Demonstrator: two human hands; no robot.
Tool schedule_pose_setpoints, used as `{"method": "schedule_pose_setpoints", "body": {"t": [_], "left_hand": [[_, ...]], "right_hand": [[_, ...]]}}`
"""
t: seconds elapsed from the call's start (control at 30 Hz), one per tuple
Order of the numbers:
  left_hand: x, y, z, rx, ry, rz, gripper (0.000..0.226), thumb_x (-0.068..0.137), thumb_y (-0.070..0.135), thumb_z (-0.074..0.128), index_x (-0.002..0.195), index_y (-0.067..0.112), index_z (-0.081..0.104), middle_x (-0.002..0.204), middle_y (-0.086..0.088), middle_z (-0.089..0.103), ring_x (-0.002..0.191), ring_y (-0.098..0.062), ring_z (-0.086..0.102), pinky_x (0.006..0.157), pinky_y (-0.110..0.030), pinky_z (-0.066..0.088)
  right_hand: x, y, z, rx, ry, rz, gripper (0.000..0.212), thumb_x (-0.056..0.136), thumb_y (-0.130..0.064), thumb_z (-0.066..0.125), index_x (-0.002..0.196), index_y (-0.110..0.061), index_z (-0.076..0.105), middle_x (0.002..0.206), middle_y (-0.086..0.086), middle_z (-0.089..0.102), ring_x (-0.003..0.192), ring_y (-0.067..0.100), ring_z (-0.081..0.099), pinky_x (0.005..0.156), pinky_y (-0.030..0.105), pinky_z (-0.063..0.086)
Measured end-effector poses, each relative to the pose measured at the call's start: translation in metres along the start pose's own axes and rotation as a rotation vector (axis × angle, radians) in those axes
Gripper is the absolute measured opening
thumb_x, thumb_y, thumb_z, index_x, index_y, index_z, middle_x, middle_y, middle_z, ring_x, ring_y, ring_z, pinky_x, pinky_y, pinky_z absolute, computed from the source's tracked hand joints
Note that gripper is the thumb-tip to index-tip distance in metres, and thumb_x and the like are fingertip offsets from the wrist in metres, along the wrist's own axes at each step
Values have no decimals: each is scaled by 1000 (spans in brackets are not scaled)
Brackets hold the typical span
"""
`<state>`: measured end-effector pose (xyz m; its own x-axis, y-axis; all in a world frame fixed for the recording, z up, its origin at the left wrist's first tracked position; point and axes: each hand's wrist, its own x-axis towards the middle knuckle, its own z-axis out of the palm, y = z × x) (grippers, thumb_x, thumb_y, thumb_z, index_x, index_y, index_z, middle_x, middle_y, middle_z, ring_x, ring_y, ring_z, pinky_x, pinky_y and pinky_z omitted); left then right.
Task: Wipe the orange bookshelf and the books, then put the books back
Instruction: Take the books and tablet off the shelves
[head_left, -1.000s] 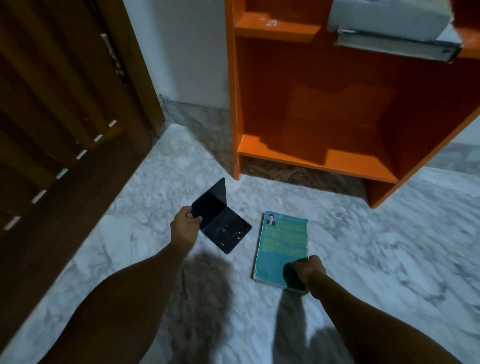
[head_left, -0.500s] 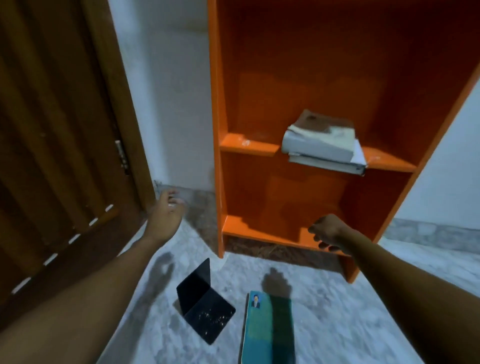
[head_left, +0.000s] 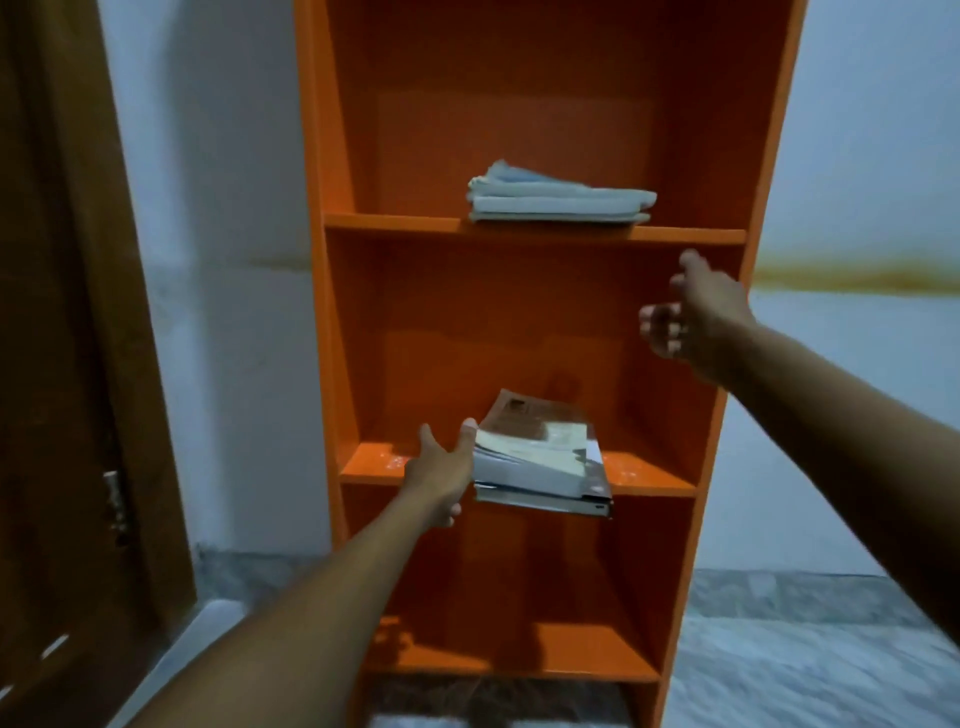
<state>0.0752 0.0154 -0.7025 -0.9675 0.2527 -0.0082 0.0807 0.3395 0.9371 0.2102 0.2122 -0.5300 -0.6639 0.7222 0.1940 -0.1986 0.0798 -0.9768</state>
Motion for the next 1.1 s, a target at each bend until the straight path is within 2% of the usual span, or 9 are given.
{"method": "schedule_pose_setpoints", "body": {"t": [0.13,0.2,0.3,0.5,0.7,0.8,0.9,1.0,1.1], "left_hand": [[0,11,20,-152,-92,-129,98,87,74,48,155,39,-14,157,-18,33,87,-35,71,58,-40,61],[-1,12,29,-211,-123,-149,97,90,58,60,155,39,-10,150,-20,41,84,-34,71,61,-42,62],[1,8,39,-360,-106,-159,90,89,36,68,155,40,6,135,-12,51,95,-32,68,74,-49,62],[-7,3,37,-459,-157,-200,72,89,28,72,148,35,30,123,-10,58,94,-31,68,74,-48,62],[-19,-4,21,-498,-250,-231,42,84,20,77,120,21,54,111,-15,63,97,-36,69,84,-53,59],[-23,-6,13,-523,-280,-240,35,87,17,74,116,20,55,112,-18,61,102,-38,66,90,-55,56],[-25,-8,10,-566,-252,-240,34,91,16,69,120,17,52,115,-19,62,105,-38,65,93,-57,55],[-28,-9,15,-655,-198,-224,37,93,21,68,124,17,49,118,-17,63,105,-38,66,89,-58,56],[-32,-12,24,-715,-169,-209,34,92,18,70,121,17,51,117,-17,64,103,-36,66,87,-56,57]], "right_hand": [[4,-63,15,148,-58,48,65,96,-68,36,141,-21,43,112,18,64,95,28,68,79,34,61],[6,-77,23,95,-108,67,51,97,-60,44,125,-18,48,110,16,63,95,27,68,70,29,61],[8,-79,34,26,-118,68,25,100,-27,55,119,-11,51,112,13,63,91,22,68,64,24,60],[0,-75,37,243,-133,33,77,97,-10,58,156,-36,16,102,17,55,84,20,65,81,32,61],[-18,-55,61,377,-132,-14,67,89,-4,53,148,-24,28,107,12,56,70,24,62,53,37,59],[-28,-43,70,397,-87,46,74,90,-6,52,152,-25,16,95,8,52,69,26,62,51,35,56],[-38,-28,76,407,-42,57,86,93,-14,59,156,-30,1,107,7,53,80,29,65,44,28,51],[-46,-6,79,424,-10,-25,86,94,-12,61,156,-32,6,125,6,58,100,30,66,72,44,60],[-57,23,67,483,-3,-120,75,93,-3,59,153,-27,22,124,7,62,106,29,67,93,54,56]]}}
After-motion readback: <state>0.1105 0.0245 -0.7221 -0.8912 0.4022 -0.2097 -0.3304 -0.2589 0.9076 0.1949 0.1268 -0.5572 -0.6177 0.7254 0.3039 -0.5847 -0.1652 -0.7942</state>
